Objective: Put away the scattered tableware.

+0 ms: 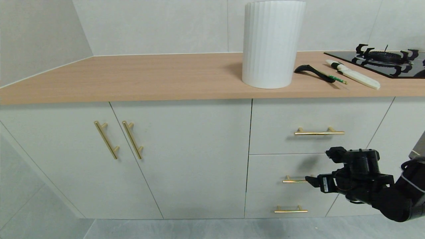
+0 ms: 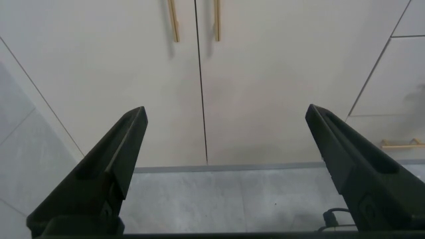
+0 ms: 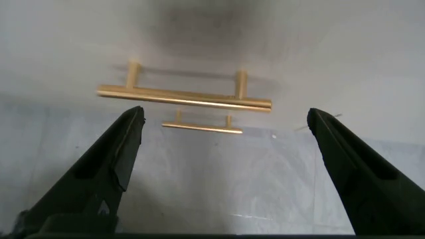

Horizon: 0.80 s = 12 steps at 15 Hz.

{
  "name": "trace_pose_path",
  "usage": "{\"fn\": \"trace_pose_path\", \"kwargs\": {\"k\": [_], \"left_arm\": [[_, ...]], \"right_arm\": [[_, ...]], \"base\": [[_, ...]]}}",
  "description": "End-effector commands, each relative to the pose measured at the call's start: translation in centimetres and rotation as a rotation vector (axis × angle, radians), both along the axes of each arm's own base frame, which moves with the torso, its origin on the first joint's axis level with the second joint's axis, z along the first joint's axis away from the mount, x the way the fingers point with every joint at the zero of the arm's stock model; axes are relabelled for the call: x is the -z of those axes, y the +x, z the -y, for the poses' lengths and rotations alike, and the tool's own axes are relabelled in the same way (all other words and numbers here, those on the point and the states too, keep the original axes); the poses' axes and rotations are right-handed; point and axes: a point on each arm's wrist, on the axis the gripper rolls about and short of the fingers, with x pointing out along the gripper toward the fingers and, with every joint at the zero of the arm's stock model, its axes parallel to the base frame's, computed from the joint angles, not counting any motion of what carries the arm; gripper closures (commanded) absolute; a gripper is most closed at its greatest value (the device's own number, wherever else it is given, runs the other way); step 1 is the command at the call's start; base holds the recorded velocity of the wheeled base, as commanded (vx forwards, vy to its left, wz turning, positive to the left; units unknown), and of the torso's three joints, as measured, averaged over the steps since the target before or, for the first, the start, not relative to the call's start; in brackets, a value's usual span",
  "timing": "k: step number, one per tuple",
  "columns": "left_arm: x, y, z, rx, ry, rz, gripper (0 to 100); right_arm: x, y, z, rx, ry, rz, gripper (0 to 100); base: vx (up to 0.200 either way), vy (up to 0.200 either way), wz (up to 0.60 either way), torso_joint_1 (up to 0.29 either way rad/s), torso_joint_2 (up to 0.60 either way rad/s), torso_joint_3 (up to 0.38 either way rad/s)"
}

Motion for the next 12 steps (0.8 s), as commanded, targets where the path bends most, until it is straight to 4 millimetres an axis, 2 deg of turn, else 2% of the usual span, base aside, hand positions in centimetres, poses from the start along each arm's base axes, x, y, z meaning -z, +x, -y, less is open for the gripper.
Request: {"fn": "trace_pose_path", "kwargs": {"k": [1, 8, 12], "left_arm": [[0.0, 0.0, 0.0, 0.0, -0.001, -0.001, 0], [0.0, 0.0, 0.0, 0.0, -0.001, -0.001, 0], [0.0, 0.0, 0.0, 0.0, -0.001, -0.001, 0]], "right_arm": [[2.2, 0.3, -0.1, 0.017, -0.015, -0.039, 0], [4.6, 2.0, -1.0, 0.078, -0.025, 0.028, 0], [4.7, 2.3, -1.6, 0.102, 0.004, 0.048, 0]], "base": [[0.0, 0.0, 0.0, 0.0, 0.0, 0.0], [0.0, 0.0, 0.0, 0.0, 0.0, 0.0], [0.0, 0.0, 0.0, 0.0, 0.0, 0.0]]}}
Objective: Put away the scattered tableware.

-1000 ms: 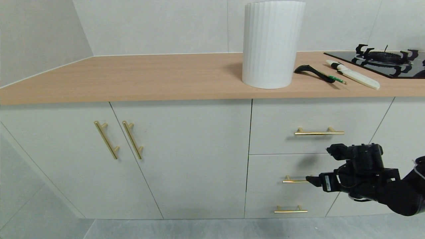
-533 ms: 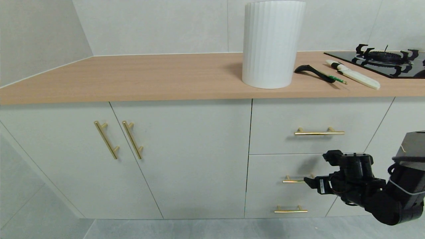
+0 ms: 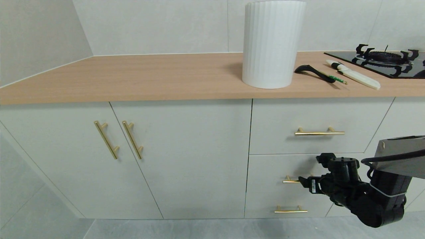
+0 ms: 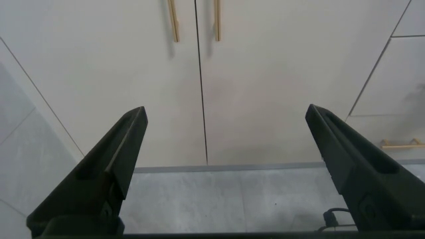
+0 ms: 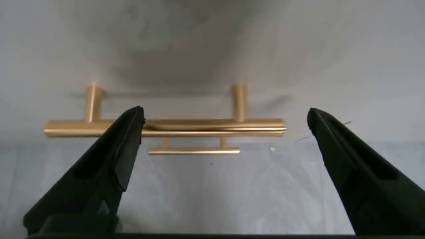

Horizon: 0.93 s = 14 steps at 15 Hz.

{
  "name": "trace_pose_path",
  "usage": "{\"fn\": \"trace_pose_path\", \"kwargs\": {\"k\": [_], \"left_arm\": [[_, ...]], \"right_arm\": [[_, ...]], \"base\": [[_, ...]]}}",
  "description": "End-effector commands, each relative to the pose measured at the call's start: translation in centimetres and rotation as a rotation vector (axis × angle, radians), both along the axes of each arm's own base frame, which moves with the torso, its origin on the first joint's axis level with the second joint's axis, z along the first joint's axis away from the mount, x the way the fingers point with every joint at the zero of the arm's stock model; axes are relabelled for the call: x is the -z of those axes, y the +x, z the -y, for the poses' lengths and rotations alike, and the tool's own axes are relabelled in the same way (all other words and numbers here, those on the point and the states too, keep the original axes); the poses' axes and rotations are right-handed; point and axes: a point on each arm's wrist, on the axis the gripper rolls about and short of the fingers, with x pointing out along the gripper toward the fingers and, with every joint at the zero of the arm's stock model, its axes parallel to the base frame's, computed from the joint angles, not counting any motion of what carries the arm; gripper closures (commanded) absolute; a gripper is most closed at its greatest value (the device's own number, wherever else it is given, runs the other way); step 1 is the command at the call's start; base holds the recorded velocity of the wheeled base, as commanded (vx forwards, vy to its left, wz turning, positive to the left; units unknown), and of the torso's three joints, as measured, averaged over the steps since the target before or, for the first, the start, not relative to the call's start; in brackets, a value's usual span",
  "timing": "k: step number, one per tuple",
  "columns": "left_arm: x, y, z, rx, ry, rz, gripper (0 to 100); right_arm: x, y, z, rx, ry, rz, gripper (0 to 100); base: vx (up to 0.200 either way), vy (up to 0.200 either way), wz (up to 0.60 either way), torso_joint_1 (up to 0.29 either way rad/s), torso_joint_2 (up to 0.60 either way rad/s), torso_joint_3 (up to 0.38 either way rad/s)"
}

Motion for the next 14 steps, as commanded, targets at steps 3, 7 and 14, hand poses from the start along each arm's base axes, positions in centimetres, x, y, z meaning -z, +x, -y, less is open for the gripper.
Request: {"fn": "trace_pose_path", "kwargs": {"k": [3, 7, 14], "left_arm": [[0.0, 0.0, 0.0, 0.0, -0.001, -0.002, 0], [0.0, 0.0, 0.0, 0.0, 0.001, -0.002, 0], [0.0, 0.0, 0.0, 0.0, -0.001, -0.002, 0]], "right_arm": [[0.9, 0.4, -0.2, 0.011, 0.013, -0.008, 0], [1.9, 0.0, -0.1, 0.007, 0.0, -0.045, 0], [2.0, -0.3, -0.1, 0.005, -0.005, -0.062, 0]], "base": [[0.0, 0.0, 0.0, 0.0, 0.0, 0.0], [0.0, 0.0, 0.0, 0.0, 0.0, 0.0], [0.0, 0.0, 0.0, 0.0, 0.0, 0.0]]}}
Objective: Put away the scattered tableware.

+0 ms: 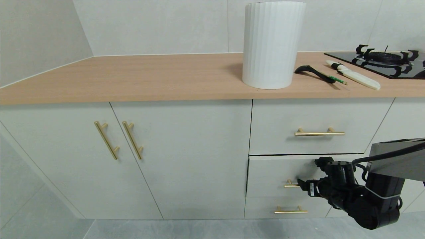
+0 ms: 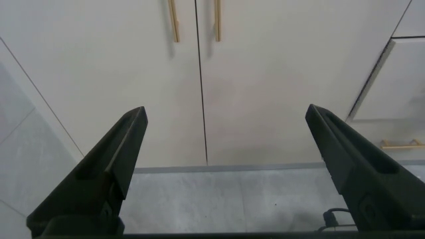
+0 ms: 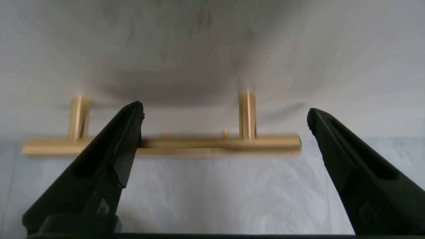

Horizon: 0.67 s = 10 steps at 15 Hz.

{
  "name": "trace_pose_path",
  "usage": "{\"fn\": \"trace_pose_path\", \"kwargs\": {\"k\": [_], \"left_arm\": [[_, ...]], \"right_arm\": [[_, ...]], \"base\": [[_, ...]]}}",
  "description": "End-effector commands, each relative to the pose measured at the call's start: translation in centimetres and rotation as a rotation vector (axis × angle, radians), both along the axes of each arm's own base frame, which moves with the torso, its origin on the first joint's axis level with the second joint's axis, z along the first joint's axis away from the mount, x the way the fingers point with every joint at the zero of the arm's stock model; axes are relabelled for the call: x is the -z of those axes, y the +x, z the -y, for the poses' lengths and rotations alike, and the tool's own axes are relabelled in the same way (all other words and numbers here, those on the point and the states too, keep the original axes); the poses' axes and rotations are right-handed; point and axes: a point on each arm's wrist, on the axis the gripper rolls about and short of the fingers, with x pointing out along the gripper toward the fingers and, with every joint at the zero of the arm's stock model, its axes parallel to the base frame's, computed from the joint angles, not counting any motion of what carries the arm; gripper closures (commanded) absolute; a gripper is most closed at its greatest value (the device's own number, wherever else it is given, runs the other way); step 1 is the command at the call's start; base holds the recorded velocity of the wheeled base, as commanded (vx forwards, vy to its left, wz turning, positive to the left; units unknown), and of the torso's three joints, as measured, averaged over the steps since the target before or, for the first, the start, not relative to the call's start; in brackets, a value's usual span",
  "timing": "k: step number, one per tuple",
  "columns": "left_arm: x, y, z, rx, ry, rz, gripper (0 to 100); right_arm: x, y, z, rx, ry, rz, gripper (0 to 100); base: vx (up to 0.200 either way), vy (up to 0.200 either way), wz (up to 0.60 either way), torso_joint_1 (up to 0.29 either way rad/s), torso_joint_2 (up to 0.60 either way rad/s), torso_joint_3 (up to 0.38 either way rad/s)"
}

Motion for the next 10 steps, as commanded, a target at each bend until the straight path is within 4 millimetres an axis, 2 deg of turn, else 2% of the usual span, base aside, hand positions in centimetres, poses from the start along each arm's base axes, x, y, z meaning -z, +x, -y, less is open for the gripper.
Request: {"fn": "trace_pose_path", "kwargs": {"k": [1, 6, 8, 10], "left_arm": [[0.0, 0.0, 0.0, 0.0, -0.001, -0.001, 0], [0.0, 0.0, 0.0, 0.0, -0.001, -0.001, 0], [0.0, 0.0, 0.0, 0.0, -0.001, -0.001, 0], [0.0, 0.0, 0.0, 0.0, -0.001, -0.001, 0]], "right_arm": [[-0.1, -0.1, 0.0, -0.003, -0.007, 0.0, 0], [-0.4, -0.8, 0.1, -0.012, -0.02, -0.016, 0], [-2.1, -1.9, 0.2, -0.023, -0.032, -0.057, 0], [-5.0, -3.4, 0.3, -0.047, -0.047, -0.106, 0]], "base": [[0.0, 0.0, 0.0, 0.0, 0.0, 0.0], [0.0, 0.0, 0.0, 0.0, 0.0, 0.0], [0.0, 0.0, 0.0, 0.0, 0.0, 0.0], [0.0, 0.0, 0.0, 0.0, 0.0, 0.0]]}}
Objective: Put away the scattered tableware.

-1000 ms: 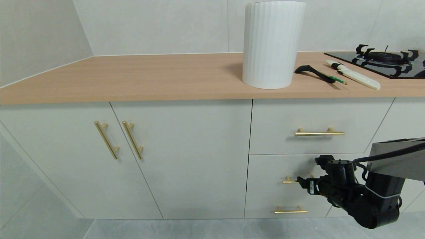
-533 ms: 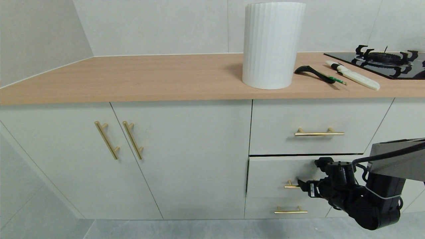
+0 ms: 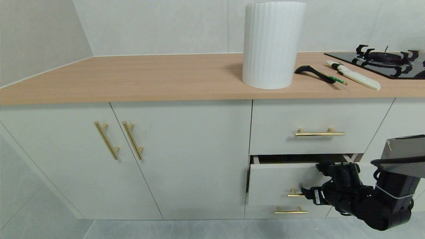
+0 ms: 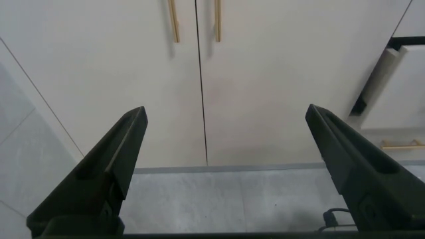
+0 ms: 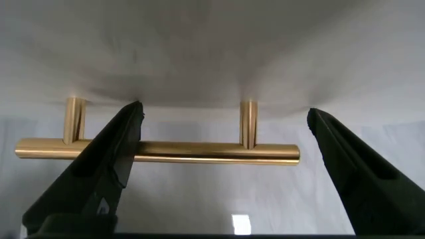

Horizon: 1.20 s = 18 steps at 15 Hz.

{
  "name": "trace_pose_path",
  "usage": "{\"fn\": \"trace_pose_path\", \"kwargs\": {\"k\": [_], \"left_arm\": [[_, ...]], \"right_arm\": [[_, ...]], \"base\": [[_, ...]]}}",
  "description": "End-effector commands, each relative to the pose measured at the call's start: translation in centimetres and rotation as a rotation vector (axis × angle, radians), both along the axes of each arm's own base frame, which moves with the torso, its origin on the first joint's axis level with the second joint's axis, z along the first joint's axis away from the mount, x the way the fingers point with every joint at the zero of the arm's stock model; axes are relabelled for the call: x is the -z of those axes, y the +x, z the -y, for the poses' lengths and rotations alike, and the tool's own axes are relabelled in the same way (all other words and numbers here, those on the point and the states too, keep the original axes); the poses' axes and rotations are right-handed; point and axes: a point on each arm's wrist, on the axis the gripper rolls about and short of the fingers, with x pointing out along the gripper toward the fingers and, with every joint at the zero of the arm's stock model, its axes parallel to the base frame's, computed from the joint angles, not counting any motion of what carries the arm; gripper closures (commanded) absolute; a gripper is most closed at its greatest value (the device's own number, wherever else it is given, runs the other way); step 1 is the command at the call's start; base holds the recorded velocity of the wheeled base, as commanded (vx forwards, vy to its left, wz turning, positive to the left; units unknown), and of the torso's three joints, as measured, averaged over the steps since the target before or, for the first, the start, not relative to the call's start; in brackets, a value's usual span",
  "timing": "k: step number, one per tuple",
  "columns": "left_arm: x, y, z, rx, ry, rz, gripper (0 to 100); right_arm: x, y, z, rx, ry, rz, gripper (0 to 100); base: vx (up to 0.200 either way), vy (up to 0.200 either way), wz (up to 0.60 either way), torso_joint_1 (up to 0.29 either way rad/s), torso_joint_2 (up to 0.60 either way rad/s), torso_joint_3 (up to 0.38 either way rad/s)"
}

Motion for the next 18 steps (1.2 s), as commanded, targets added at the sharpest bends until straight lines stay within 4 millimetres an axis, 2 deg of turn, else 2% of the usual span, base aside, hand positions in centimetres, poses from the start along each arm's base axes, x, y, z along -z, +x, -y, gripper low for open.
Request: {"fn": "trace_pose_path", "kwargs": {"k": [1, 3, 6, 9, 11, 13, 16, 18], "left_arm": [[0.0, 0.0, 0.0, 0.0, 0.001, -0.001, 0], [0.0, 0.0, 0.0, 0.0, 0.001, -0.001, 0], [0.0, 0.0, 0.0, 0.0, -0.001, -0.001, 0], [0.0, 0.0, 0.0, 0.0, -0.001, -0.001, 0], [0.0, 0.0, 0.0, 0.0, 0.001, -0.001, 0], [0.0, 0.0, 0.0, 0.0, 0.001, -0.001, 0], [0.0, 0.0, 0.0, 0.0, -0.001, -0.001, 0], [0.0, 0.0, 0.0, 0.0, -0.001, -0.001, 0]], "right_arm": [[-4.8, -2.0, 0.0, -0.043, -0.024, -0.014, 0], [-8.0, -4.4, -0.6, -0.118, -0.046, -0.073, 0], [-12.6, -7.6, -1.8, -0.2, -0.04, -0.051, 0], [-15.4, -9.0, -1.9, -0.218, -0.019, 0.038, 0], [-15.9, -8.6, -2.0, -0.204, 0.003, 0.079, 0], [-15.4, -7.5, -2.3, -0.166, 0.05, 0.113, 0], [-13.3, -6.0, -2.8, -0.139, 0.035, 0.116, 0], [-11.2, -4.7, -3.1, -0.111, 0.017, 0.117, 0]], "base": [[0.0, 0.0, 0.0, 0.0, 0.0, 0.0], [0.0, 0.0, 0.0, 0.0, 0.0, 0.0], [0.0, 0.0, 0.0, 0.0, 0.0, 0.0], [0.0, 0.0, 0.0, 0.0, 0.0, 0.0], [0.0, 0.0, 0.0, 0.0, 0.0, 0.0], [0.0, 0.0, 0.0, 0.0, 0.0, 0.0], [0.0, 0.0, 0.0, 0.0, 0.0, 0.0], [0.0, 0.0, 0.0, 0.0, 0.0, 0.0]]}}
